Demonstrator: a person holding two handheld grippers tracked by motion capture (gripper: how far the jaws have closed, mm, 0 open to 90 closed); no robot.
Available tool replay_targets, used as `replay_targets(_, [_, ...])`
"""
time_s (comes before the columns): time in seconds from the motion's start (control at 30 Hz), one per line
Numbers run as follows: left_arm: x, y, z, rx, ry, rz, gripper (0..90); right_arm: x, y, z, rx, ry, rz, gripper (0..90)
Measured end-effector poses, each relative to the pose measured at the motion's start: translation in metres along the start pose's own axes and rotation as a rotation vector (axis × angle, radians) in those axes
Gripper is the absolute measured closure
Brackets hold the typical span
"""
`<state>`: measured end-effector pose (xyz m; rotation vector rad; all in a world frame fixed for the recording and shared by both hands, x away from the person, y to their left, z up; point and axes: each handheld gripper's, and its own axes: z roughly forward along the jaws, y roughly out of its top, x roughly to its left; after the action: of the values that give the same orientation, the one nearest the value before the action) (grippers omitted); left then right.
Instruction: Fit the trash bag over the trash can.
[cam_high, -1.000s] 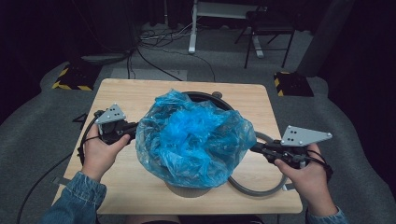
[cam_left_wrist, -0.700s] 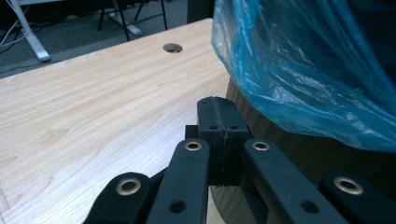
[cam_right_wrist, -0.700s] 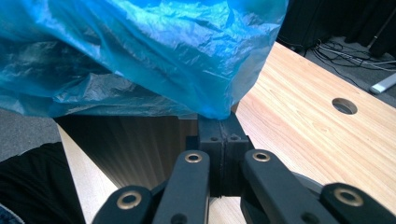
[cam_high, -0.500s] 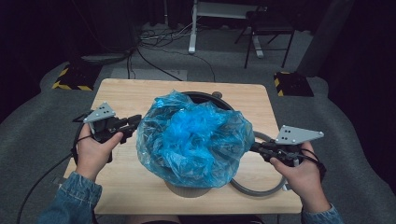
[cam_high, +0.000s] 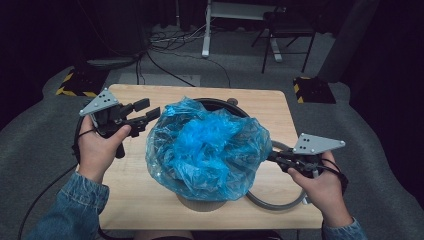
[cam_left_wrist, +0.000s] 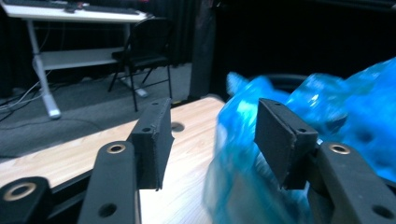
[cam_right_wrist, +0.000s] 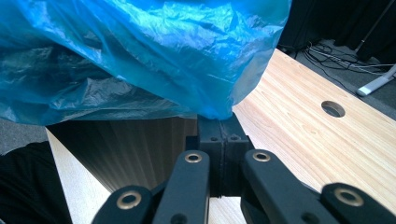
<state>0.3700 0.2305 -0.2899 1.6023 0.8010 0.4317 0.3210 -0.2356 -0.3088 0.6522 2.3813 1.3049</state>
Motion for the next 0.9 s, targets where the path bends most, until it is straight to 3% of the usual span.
replay_targets(0.17, [-0.008,0.000,0.014,0.043,-0.043,0.005,45.5,0.001,0.001,-0.003,-0.006,-0.004,-0.007,90.0])
replay_targets(0.2, [-0.009,0.000,0.016,0.059,-0.052,0.020,48.9,0.002,0.001,-0.003,-0.007,-0.006,-0.008,90.0])
replay_targets(0.27, [-0.012,-0.001,0.020,0.102,-0.047,0.054,67.5,0.002,0.001,-0.003,-0.009,-0.005,-0.008,90.0])
replay_targets(0.43, [-0.015,0.004,0.019,0.072,-0.015,0.094,80.8,0.002,0.001,-0.003,-0.014,-0.005,-0.008,90.0])
replay_targets(0.47, [-0.015,0.005,0.018,0.083,0.008,0.101,89.4,0.002,0.001,-0.003,-0.015,-0.006,-0.007,90.0])
replay_targets(0.57, [-0.012,0.005,0.016,0.066,0.036,0.118,89.8,0.002,0.001,-0.002,-0.020,-0.004,-0.007,90.0])
replay_targets(0.67, [-0.004,0.000,0.016,0.060,0.050,0.096,90.0,0.002,0.000,-0.001,-0.029,-0.005,-0.002,90.0])
replay_targets(0.9, [0.012,-0.019,0.031,0.124,0.045,0.047,90.0,-0.002,-0.001,0.005,-0.034,-0.004,0.010,90.0])
